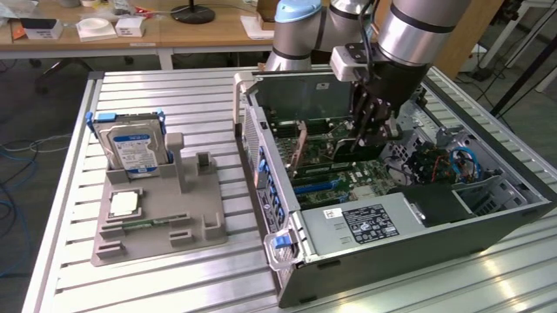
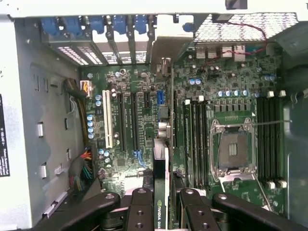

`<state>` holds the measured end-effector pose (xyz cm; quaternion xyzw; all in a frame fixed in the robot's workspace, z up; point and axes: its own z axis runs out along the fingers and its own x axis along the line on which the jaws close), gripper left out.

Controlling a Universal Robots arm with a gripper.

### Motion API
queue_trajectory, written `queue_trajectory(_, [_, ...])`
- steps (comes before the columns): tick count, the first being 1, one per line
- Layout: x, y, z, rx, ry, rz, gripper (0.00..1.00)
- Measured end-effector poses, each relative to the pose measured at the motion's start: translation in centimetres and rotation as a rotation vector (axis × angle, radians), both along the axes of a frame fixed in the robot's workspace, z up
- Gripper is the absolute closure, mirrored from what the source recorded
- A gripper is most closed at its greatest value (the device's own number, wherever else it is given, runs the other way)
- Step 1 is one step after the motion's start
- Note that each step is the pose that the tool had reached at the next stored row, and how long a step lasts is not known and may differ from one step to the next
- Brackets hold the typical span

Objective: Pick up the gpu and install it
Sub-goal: 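Insert the gpu into the slot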

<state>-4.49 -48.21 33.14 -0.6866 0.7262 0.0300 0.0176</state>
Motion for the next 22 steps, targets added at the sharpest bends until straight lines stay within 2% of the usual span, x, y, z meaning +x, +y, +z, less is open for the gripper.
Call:
queue_trajectory(4, [0.0, 0.0, -0.35, -0.0004, 0.0, 0.062, 0.74])
queue_trajectory(8, [0.0, 0.07, -0.46, -0.0002, 0.0001, 0.063, 0.74])
queue_trajectory(12, [-0.3, 0.38, -1.16, -0.0004, 0.0002, 0.046, 0.74])
queue_trajectory(16, [-0.6, 0.91, -1.89, -0.0001, 0.0, 0.04, 0.74])
queue_trajectory(22, [-0.9, 1.05, -2.98, -0.0004, 0.0001, 0.038, 0.74])
